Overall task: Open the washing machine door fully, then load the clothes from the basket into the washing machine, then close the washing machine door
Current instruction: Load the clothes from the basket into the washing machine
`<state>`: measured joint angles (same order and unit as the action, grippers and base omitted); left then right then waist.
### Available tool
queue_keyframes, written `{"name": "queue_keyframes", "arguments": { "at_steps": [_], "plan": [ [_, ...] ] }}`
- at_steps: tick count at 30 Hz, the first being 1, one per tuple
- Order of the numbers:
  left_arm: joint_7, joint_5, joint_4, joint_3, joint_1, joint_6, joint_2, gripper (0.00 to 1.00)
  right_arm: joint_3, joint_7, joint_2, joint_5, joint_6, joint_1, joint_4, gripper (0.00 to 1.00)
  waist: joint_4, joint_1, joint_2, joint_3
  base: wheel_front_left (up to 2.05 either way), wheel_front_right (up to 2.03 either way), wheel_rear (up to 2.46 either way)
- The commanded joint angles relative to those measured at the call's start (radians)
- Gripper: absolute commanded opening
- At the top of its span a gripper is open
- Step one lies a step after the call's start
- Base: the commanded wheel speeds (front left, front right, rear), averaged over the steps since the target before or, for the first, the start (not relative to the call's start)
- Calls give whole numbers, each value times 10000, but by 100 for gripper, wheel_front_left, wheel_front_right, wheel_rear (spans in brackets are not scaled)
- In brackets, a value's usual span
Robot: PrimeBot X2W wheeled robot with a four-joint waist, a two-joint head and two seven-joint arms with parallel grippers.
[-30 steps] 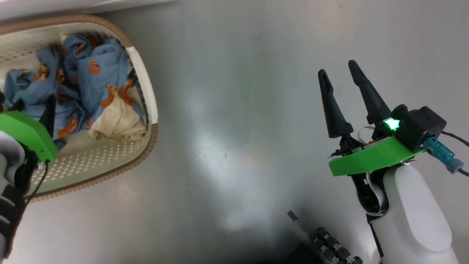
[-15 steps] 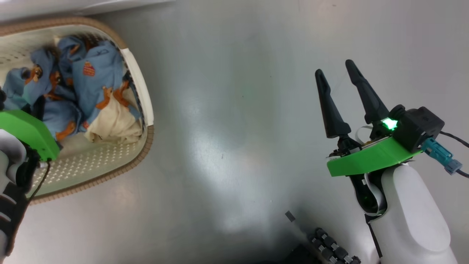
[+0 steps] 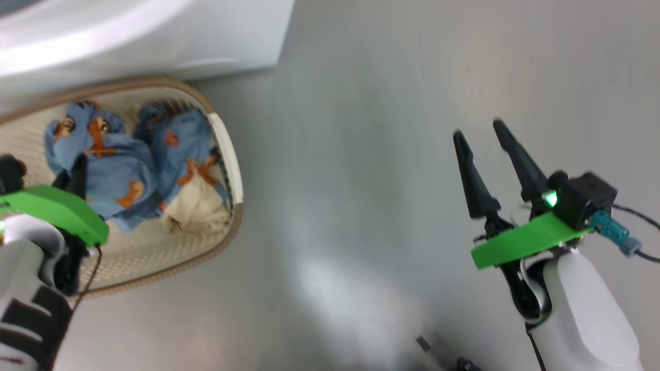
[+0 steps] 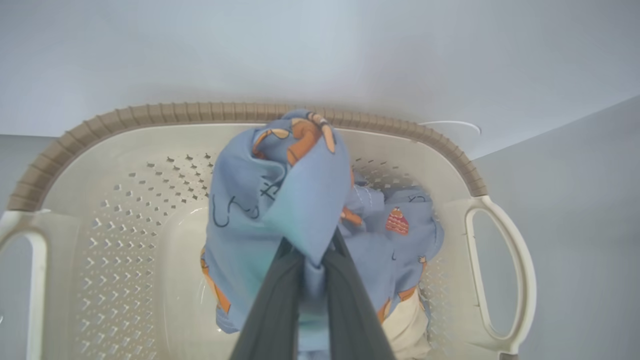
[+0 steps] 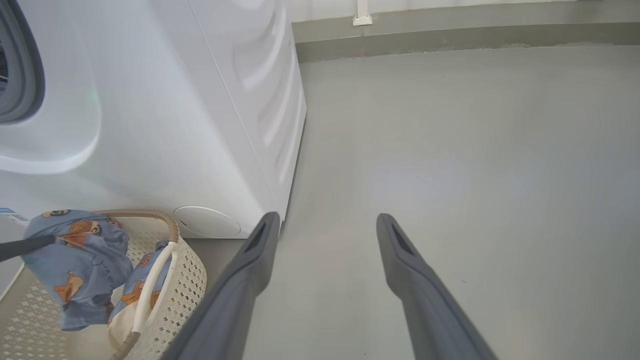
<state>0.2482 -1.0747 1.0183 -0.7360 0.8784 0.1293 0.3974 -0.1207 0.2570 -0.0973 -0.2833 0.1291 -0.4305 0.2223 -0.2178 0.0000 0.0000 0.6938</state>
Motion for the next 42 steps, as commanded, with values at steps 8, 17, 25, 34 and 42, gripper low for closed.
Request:
{"name": "queue_keyframes", "arguments": {
  "at_steps": [8, 17, 25, 34, 42],
  "plan": [
    [134, 2166, -1456, 2641, -2027, 14, -75, 0, -252, 48, -489, -176, 16, 986, 251, 100, 926, 0, 0, -2281, 0, 0, 0],
    [134, 4022, -3021, 4675, -3932, 14, -689, 0, -217, 48, -867, -355, 16, 1670, 533, 100, 1367, 0, 0, -3757, 0, 0, 0],
    [135, 5754, -5015, 6138, -5788, 14, -1286, 0, -19, 48, -1140, -499, 16, 2439, 576, 100, 1655, 0, 0, -4920, 0, 0, 0],
    [135, 6771, -7028, 7403, -7627, 14, -1976, 0, 346, 48, -1325, -590, 16, 3200, 468, 100, 1810, 0, 0, -5900, 0, 0, 0],
    [135, 7437, -8469, 7914, -9068, 14, -2470, 0, 943, 48, -1396, -585, 16, 4127, 214, 100, 2081, 0, 0, -6553, 0, 0, 0]
  ]
}}
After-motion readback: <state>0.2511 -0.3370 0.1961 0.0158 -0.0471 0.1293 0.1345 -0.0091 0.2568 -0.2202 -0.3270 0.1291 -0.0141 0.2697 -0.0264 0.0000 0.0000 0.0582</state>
